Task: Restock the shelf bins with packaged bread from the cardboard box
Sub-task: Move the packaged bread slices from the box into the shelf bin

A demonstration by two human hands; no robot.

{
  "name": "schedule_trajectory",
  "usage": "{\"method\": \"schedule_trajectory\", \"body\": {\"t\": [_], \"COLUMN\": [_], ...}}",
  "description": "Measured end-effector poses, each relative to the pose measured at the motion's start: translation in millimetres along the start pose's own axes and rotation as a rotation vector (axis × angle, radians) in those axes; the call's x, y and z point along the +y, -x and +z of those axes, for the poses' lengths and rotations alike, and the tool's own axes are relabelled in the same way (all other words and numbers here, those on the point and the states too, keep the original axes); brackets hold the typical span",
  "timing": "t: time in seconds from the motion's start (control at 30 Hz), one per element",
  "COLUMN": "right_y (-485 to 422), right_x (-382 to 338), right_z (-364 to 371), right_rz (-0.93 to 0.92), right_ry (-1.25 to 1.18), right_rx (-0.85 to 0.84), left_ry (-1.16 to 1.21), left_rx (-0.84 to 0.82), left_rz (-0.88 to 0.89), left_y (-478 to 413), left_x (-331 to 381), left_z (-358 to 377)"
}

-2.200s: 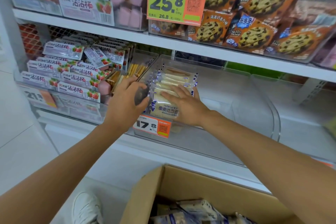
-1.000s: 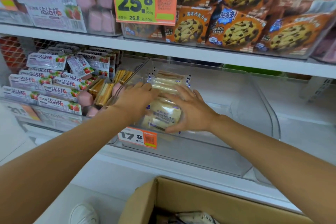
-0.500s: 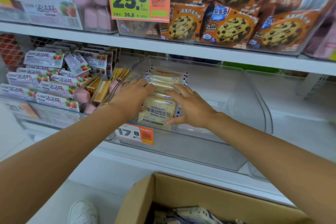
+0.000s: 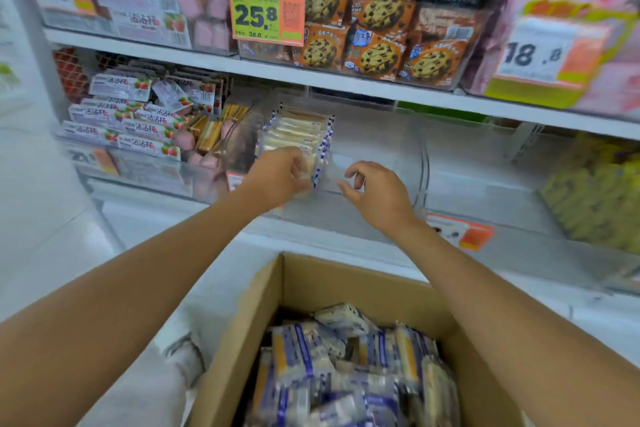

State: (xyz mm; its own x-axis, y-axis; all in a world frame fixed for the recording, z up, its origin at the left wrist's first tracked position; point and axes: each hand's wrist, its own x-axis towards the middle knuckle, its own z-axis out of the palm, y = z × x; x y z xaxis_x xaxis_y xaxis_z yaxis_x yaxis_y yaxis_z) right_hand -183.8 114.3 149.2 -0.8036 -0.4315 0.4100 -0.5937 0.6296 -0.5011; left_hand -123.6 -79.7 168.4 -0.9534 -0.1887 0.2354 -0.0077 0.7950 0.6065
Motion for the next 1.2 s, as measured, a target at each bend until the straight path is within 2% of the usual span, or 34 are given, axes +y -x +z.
{"method": "schedule_trajectory", "body": {"t": [0.1,0.23,0.3,0.4,0.5,0.57,0.63,0.73,0.8,0.87,0.93,1.0,1.07,1.13,1.2], "right_y": [68.8,163.4,198.4,229.8,242.3,243.8,241.3,236.1,233.7,227.7,218.4,207.9,200.9,198.3,197.3], "right_x": [4.8,43.8,68.0,97.7,111.0,112.8,111.4,109.4,108.6,104.7,96.8,87.1,78.4,75.5,73.6], "right_z": [-0.8,7.8,14.4,27.8,42.6,48.3,50.7,52.5,53.1,50.5,45.3,38.9,33.8,30.5,25.7], "right_rz": [0.124,0.296,0.379,0.471,0.493,0.482,0.458,0.473,0.493,0.494,0.534,0.595,0.665,0.735,0.731], "right_ry": [-0.111,-0.079,-0.057,-0.012,0.056,0.055,0.065,0.018,-0.055,-0.14,-0.27,-0.407,-0.568,-0.729,-0.782], "right_rx": [-0.075,-0.442,-0.557,-0.626,-0.68,-0.686,-0.682,-0.665,-0.629,-0.56,-0.461,-0.39,-0.367,-0.324,-0.269], "left_ry": [0.113,0.137,0.112,0.083,0.033,-0.083,-0.202,-0.139,-0.071,0.102,0.442,0.767,0.986,1.036,0.999], "left_rx": [-0.071,-0.302,-0.461,-0.664,-0.756,-0.804,-0.764,-0.629,-0.483,-0.343,-0.275,-0.26,-0.303,-0.355,-0.413], "left_rz": [-0.058,-0.201,-0.256,-0.255,-0.247,-0.194,-0.118,-0.123,-0.124,-0.207,-0.391,-0.523,-0.604,-0.653,-0.676], "left_y": [49.3,110.4,136.2,161.5,176.3,186.0,191.9,182.4,167.2,149.7,136.1,130.9,133.1,137.0,139.6], "left_x": [15.6,-0.1,-19.1,-49.2,-73.1,-84.2,-92.1,-89.3,-79.9,-65.5,-47.5,-32.0,-19.5,-11.7,-9.3], "left_z": [30.4,84.2,111.4,151.5,185.1,201.0,208.5,201.0,186.5,167.8,148.0,132.5,123.5,121.7,123.3]}}
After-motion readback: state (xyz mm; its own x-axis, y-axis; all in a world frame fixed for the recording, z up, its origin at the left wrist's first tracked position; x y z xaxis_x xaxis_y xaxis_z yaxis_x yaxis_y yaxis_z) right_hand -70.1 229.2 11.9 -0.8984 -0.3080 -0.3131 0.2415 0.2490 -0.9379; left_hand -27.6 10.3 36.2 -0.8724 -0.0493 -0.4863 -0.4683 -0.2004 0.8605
